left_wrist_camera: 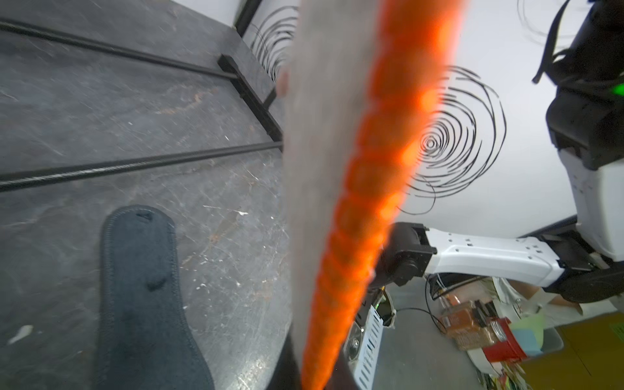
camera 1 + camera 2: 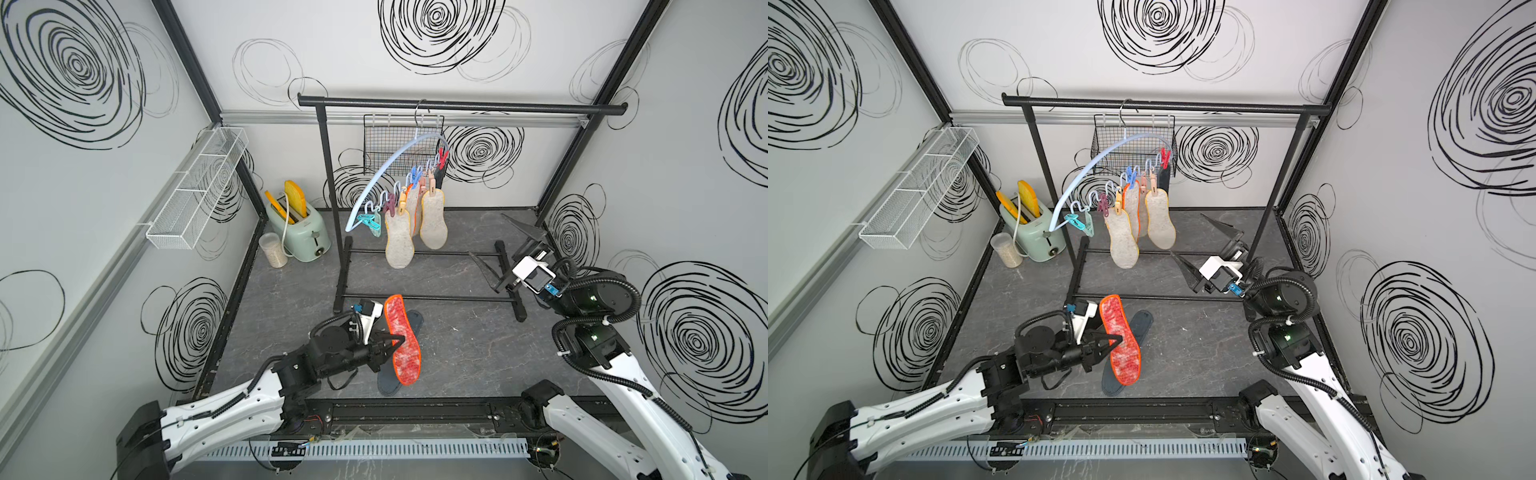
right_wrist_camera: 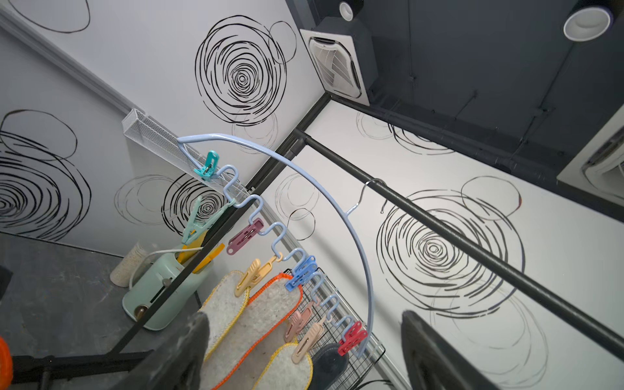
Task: Take the shoe insoles off the hanger
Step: Place the insole at the center of the board.
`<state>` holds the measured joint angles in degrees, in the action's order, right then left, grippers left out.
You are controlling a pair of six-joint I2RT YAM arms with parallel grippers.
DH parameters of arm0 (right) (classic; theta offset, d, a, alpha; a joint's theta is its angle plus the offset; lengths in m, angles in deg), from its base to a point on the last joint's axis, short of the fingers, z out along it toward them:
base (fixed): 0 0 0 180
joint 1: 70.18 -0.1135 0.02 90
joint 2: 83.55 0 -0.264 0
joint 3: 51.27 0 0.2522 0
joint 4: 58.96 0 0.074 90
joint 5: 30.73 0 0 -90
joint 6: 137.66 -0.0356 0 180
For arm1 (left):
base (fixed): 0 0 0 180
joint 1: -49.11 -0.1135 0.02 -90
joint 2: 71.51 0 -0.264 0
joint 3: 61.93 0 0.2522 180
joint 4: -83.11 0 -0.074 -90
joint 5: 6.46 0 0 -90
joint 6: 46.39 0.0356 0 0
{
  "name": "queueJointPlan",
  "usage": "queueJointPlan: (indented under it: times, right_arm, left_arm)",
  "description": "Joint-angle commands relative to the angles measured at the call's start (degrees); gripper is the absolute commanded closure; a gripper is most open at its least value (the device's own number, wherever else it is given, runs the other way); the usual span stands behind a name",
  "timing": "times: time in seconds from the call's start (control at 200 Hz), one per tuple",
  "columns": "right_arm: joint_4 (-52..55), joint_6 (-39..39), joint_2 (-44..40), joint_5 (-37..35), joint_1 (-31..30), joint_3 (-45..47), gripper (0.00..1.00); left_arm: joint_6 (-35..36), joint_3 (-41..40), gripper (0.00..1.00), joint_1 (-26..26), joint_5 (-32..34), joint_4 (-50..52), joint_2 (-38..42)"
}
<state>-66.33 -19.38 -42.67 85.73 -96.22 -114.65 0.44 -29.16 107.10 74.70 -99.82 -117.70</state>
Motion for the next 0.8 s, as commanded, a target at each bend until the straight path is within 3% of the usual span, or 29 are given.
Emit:
queueJointPlan:
  times: [0.0, 0.195, 0.405, 0.64, 0.795]
  right_arm:
    - [0.54, -8.17, -3.11, -2.54, 0.2, 3.84, 0.11]
    - [1.61, -8.45, -6.39, -9.67, 0.27, 6.61, 0.11]
    - [2.94, -7.64, -5.92, -8.11, 0.2, 5.89, 0.11]
    - [1.96, -7.55, -5.44, -7.65, 0.2, 6.39, 0.11]
    - [1.97, -6.94, -5.29, -7.61, 0.22, 6.43, 0.11]
  left_arm:
    - [-2.05, 4.73, 0.95, 1.67, 0.52, -10.43, -10.11]
    - [-0.53, 13.4, 0.9, 1.96, -8.04, -14.94, -29.03]
    - [-0.79, 21.34, 0.84, 0.28, -17.92, -18.63, -45.0]
    - [2.16, 25.55, 0.58, -5.5, -21.16, -12.53, -51.95]
    - [5.01, 27.13, 0.46, -7.22, -20.84, -7.81, -52.48]
